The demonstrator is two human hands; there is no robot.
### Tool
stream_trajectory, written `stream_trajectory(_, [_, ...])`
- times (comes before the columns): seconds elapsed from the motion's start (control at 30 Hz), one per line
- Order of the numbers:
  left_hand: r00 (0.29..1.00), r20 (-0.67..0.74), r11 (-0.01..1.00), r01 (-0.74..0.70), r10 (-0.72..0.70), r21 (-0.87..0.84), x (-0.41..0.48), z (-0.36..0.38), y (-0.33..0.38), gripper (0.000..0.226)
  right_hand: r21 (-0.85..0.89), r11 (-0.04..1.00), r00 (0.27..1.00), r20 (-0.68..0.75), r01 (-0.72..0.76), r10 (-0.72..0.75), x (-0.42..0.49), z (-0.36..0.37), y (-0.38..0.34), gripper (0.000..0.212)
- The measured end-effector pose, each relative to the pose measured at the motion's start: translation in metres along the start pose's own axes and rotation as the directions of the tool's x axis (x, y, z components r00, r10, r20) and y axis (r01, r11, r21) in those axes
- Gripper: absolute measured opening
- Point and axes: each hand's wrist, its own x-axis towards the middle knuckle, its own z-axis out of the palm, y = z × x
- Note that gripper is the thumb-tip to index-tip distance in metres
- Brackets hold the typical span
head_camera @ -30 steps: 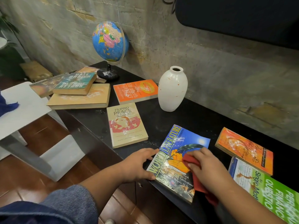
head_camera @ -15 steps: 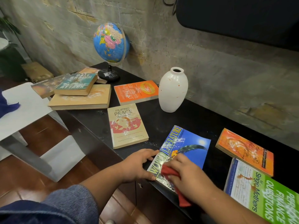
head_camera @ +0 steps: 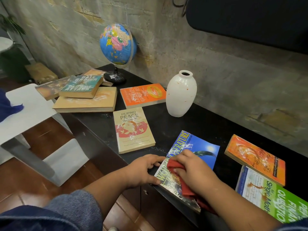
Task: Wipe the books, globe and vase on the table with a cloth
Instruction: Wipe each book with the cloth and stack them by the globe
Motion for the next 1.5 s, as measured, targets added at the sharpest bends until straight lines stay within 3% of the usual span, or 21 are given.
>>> stream_trajectory(0.07, [1.0, -0.016, 1.0, 0.008, -0.008, -0.011, -0.001, 0.001, 0.001, 0.071, -0.045, 0.999, 0.999, -0.029, -0.029, 0.028, 0.002, 0.001, -0.002, 0.033])
stream_trajectory(0.23, [0.999, -0.03, 0.999, 0.035, -0.034, 0.028, -0.002, 0.001, 0.002, 0.09, -0.018, 0.991, 0.984, 0.121, 0.134, -0.131, -0.002, 0.009, -0.016, 0.036])
stream_trajectory(0.37, [0.998, -0.031, 0.998, 0.053, -0.052, 0.045, -0.002, 0.002, 0.002, 0.095, -0.035, 0.999, 0.999, -0.039, -0.031, 0.03, 0.017, 0.002, -0.004, 0.035])
stream_trajectory(0.57, [0.998, -0.025, 0.996, 0.052, -0.05, 0.076, -0.002, 0.001, 0.002, 0.095, 0.008, 0.995, 0.992, 0.082, 0.096, -0.097, 0.01, 0.01, -0.013, 0.04])
stream_trajectory(0.73, [1.0, 0.0, 0.998, 0.029, -0.03, 0.059, -0.001, -0.001, 0.001, 0.092, -0.04, 0.997, 0.995, -0.08, -0.063, 0.06, 0.014, 0.002, -0.002, 0.036])
stream_trajectory(0.87, [1.0, 0.016, 1.0, -0.016, 0.016, 0.006, 0.0, 0.001, -0.004, 0.084, 0.005, 0.998, 0.994, 0.086, 0.065, -0.065, -0.011, 0.002, -0.004, 0.038])
stream_trajectory(0.97, [0.999, 0.016, 0.999, -0.035, 0.035, -0.012, 0.0, 0.0, -0.004, 0.079, 0.003, 0.998, 0.998, -0.022, -0.061, 0.061, -0.005, -0.014, 0.025, 0.035])
stream_trajectory(1.1, [0.999, 0.03, 0.999, -0.037, 0.037, 0.011, -0.002, 0.0, -0.001, 0.078, 0.022, 0.943, 0.919, -0.219, -0.331, 0.328, 0.012, -0.035, 0.053, 0.031])
stream_trajectory(1.2, [0.999, 0.022, 0.998, -0.03, 0.029, 0.052, -0.002, -0.002, 0.0, 0.077, -0.074, 0.958, 0.953, -0.146, -0.278, 0.266, 0.012, -0.028, 0.044, 0.034])
stream_trajectory(1.3, [0.999, 0.029, 0.996, -0.045, 0.043, 0.082, -0.002, -0.004, 0.0, 0.078, -0.056, 0.984, 0.986, -0.021, -0.167, 0.166, 0.007, -0.03, 0.039, 0.036])
stream_trajectory(1.5, [0.999, 0.026, 0.994, -0.049, 0.047, 0.1, -0.003, -0.004, 0.0, 0.077, -0.111, 0.942, 0.943, -0.147, -0.317, 0.3, 0.031, -0.04, 0.053, 0.036])
